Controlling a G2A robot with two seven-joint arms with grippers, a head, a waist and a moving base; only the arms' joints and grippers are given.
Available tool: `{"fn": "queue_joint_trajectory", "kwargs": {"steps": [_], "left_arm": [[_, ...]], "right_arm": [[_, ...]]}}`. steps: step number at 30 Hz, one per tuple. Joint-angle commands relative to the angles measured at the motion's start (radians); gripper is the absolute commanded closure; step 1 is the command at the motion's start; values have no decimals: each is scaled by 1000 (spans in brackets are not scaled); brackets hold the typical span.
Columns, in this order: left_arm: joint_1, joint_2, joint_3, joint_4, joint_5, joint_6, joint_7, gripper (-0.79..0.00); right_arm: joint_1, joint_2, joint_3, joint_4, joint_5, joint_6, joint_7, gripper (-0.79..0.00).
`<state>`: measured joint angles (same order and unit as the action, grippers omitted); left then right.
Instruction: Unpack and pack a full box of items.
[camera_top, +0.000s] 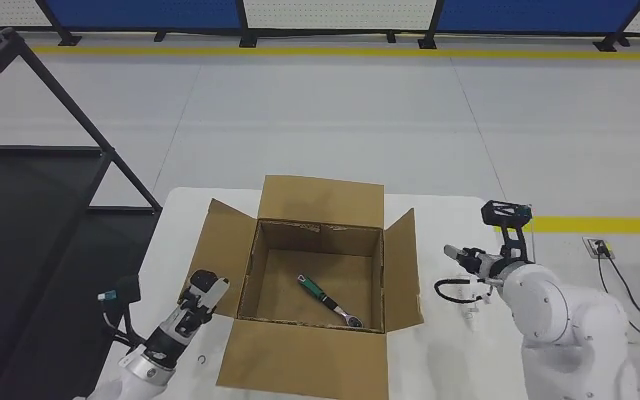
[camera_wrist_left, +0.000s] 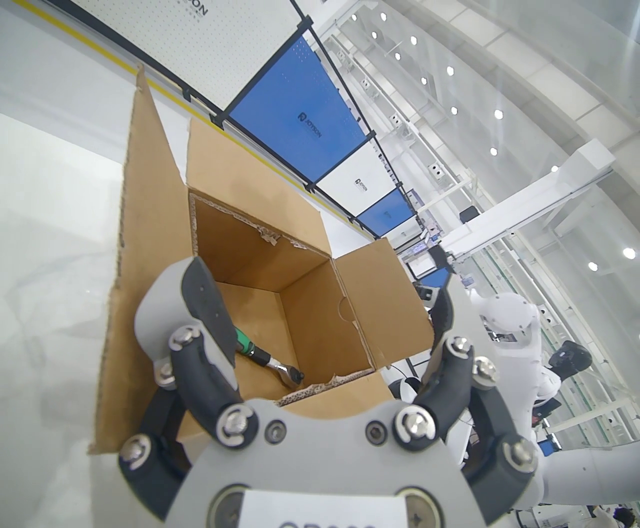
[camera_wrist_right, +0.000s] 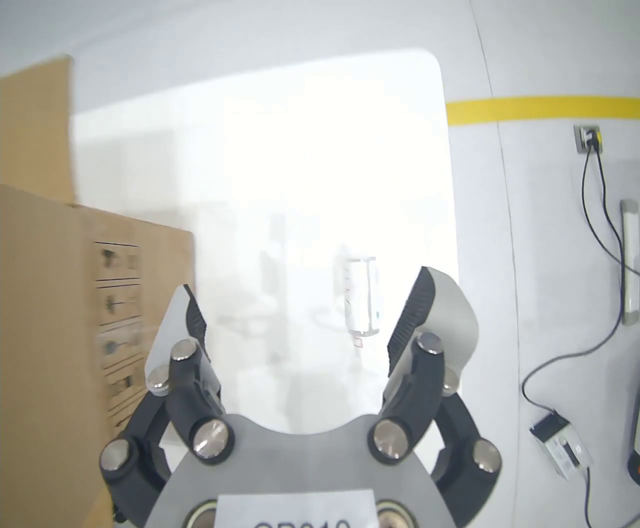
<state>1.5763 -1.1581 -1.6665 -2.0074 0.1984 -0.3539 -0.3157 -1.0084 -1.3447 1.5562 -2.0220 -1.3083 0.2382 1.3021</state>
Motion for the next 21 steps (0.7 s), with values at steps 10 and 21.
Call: {"fn": "queue_joint_trajectory", "kwargs": {"steps": [10,21], "left_arm": [[37,-1,-29,5,-24,-18,42,-785],[73,-2,-83,27,-67,-45,81,-785]], "right_arm": [[107,-24,-337,-135,9,-63,-80,-770],[504,-115,-755,329,169,-138,66,-782]]}}
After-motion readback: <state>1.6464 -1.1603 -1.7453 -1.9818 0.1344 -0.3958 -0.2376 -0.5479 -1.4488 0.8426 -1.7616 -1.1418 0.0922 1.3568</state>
